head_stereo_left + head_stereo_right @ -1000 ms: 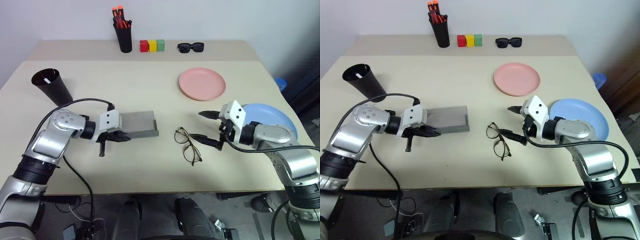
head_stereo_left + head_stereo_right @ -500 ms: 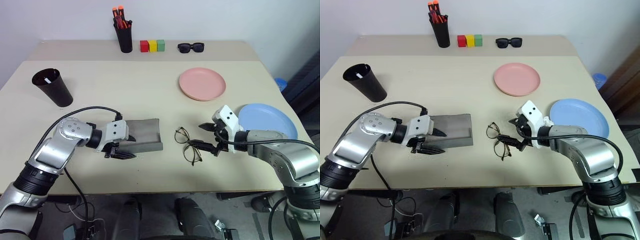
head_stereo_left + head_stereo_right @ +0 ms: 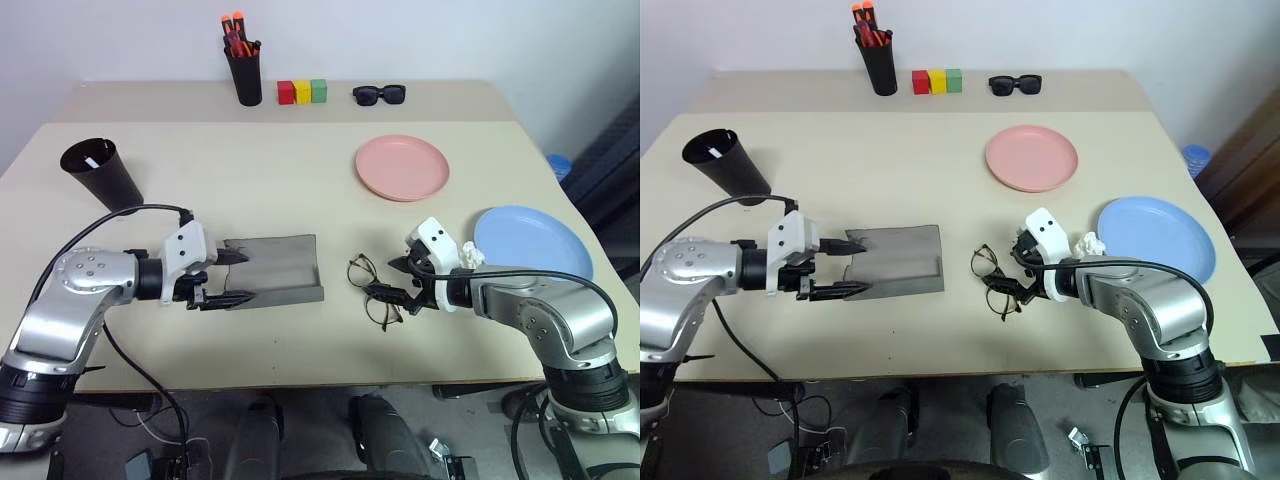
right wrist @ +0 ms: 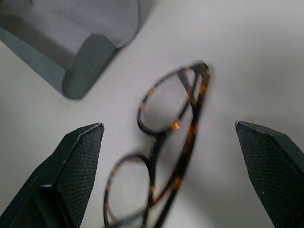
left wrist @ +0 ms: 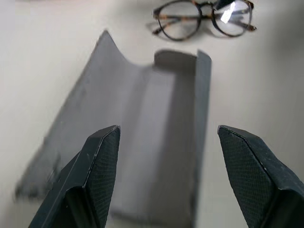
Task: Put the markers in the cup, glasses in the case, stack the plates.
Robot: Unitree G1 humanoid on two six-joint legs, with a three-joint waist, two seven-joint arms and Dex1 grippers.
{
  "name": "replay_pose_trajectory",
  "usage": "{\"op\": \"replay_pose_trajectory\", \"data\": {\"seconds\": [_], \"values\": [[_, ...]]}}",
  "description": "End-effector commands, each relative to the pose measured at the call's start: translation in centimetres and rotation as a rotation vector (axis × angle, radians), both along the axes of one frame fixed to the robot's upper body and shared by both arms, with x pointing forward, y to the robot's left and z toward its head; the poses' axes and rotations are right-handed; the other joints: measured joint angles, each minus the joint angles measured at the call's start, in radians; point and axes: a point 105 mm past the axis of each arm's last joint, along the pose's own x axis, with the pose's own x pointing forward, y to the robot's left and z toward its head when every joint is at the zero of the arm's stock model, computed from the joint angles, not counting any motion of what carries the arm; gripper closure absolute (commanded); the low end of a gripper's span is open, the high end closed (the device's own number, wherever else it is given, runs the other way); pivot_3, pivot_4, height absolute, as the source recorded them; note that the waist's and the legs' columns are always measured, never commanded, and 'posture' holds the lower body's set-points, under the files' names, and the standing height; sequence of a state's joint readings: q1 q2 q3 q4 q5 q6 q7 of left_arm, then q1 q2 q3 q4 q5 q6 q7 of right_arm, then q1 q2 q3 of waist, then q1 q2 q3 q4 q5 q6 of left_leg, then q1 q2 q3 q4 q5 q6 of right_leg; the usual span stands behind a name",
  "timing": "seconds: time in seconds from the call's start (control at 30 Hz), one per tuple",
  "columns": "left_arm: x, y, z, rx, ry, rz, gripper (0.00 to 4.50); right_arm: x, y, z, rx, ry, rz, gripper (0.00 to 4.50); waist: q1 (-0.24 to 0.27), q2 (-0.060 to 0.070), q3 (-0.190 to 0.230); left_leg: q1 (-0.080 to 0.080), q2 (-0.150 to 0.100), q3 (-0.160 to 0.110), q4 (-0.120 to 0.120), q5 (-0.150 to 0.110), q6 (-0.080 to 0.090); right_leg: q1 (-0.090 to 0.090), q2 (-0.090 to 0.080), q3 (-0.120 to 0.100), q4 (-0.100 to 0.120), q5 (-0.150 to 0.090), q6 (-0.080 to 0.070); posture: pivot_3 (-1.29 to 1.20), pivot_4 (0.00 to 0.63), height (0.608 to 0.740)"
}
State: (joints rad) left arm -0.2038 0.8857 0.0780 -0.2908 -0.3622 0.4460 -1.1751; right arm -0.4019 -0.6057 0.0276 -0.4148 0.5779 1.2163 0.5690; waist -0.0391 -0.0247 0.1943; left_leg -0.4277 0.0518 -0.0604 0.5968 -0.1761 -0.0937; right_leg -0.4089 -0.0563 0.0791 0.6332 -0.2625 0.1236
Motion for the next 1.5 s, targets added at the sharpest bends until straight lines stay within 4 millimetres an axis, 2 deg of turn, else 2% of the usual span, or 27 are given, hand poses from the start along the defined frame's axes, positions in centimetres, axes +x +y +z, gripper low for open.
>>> {"op": "replay_pose_trajectory", "data": {"seconds": [0.03,0.1,0.2,0.43,0.63,0.8,0.87,1.0,1.17,1.3,1.37,1.5], "values": [[-1.0,0.2,1.6,-0.013,-0.057,-0.009,1.17,0.0,-0.1,0.4,0.015,-0.001,-0.002,0.00,0.001,0.000,0.000,0.000,0.000,0.000,0.000,0.000,0.000,0.000,0.000,0.000,0.000,0.000,0.000,0.00,0.150,0.740],[-1.7,-0.1,1.7,-0.031,-0.048,-0.026,1.17,-0.1,-0.4,0.2,0.010,0.010,-0.013,0.00,-0.001,0.000,0.000,0.000,0.000,0.000,0.000,0.000,0.000,0.000,0.000,0.000,-0.001,0.000,0.000,0.00,0.150,0.740],[-2.5,-0.3,1.6,-0.040,-0.027,-0.039,1.11,-0.1,-0.7,0.0,0.002,0.022,-0.021,0.82,-0.003,0.000,0.000,0.000,0.000,0.000,0.000,0.000,0.000,0.000,0.000,0.000,-0.001,0.000,0.000,0.00,0.150,0.740],[-2.7,-1.4,1.8,-0.064,-0.028,-0.025,1.11,-0.6,-0.9,-0.9,-0.004,0.049,-0.027,4.44,-0.004,0.000,0.000,0.000,0.000,0.000,0.000,0.000,0.000,0.000,0.000,0.000,-0.001,0.000,0.000,0.00,0.150,0.740],[-2.2,-1.1,2.3,-0.086,-0.027,0.035,1.11,-0.4,-1.2,-0.8,-0.016,0.034,-0.038,4.44,-0.004,-0.001,-0.001,0.000,0.000,0.000,0.000,0.000,0.000,0.000,0.000,0.000,-0.001,0.000,0.000,0.00,0.150,0.740],[-1.4,1.0,2.9,-0.131,-0.070,0.160,1.11,0.0,-0.6,1.3,-0.023,-0.068,0.014,4.44,-0.004,0.000,0.000,0.000,0.000,0.001,0.000,0.000,0.000,0.000,0.000,0.000,-0.001,0.000,0.000,0.00,0.150,0.740],[-1.0,2.6,3.1,-0.167,-0.090,0.245,1.11,0.1,0.3,2.8,-0.014,-0.120,0.060,4.44,-0.006,0.000,0.000,0.000,0.000,0.001,0.000,0.000,0.000,0.000,0.000,0.000,-0.001,0.000,0.000,0.00,0.150,0.740],[-1.5,5.3,3.1,-0.212,-0.159,0.324,1.11,0.2,3.1,5.8,0.009,-0.222,0.178,4.44,-0.013,0.000,0.000,0.000,0.000,0.001,-0.001,0.000,0.000,-0.002,0.000,0.000,-0.001,0.000,-0.001,0.00,0.150,0.740],[-3.1,6.9,0.9,-0.230,-0.108,0.354,1.11,0.9,8.4,7.8,0.081,-0.292,0.300,4.44,-0.018,0.000,0.000,0.000,0.001,0.001,-0.002,-0.001,0.001,-0.002,0.000,0.000,-0.001,0.000,-0.002,0.00,0.150,0.740],[-3.7,6.9,0.0,-0.224,-0.101,0.351,1.11,1.5,12.1,8.0,0.106,-0.317,0.379,4.44,-0.009,0.000,0.000,0.000,0.000,0.002,-0.001,-0.001,0.001,-0.002,-0.001,0.000,-0.002,0.000,-0.003,0.00,0.150,0.740],[-3.8,6.8,0.1,-0.234,-0.105,0.352,1.11,1.8,13.6,7.2,0.078,-0.338,0.418,4.44,-0.010,0.000,0.000,0.000,0.000,0.002,-0.001,-0.001,0.001,-0.002,-0.001,0.000,-0.002,0.000,-0.004,0.00,0.150,0.740],[-4.5,6.3,-0.1,-0.242,-0.084,0.337,1.11,2.4,14.2,5.4,0.005,-0.369,0.467,4.44,-0.006,0.000,0.000,-0.001,0.001,0.003,-0.002,-0.001,0.001,-0.003,-0.001,0.000,-0.003,0.000,-0.004,0.00,0.150,0.740]]}}
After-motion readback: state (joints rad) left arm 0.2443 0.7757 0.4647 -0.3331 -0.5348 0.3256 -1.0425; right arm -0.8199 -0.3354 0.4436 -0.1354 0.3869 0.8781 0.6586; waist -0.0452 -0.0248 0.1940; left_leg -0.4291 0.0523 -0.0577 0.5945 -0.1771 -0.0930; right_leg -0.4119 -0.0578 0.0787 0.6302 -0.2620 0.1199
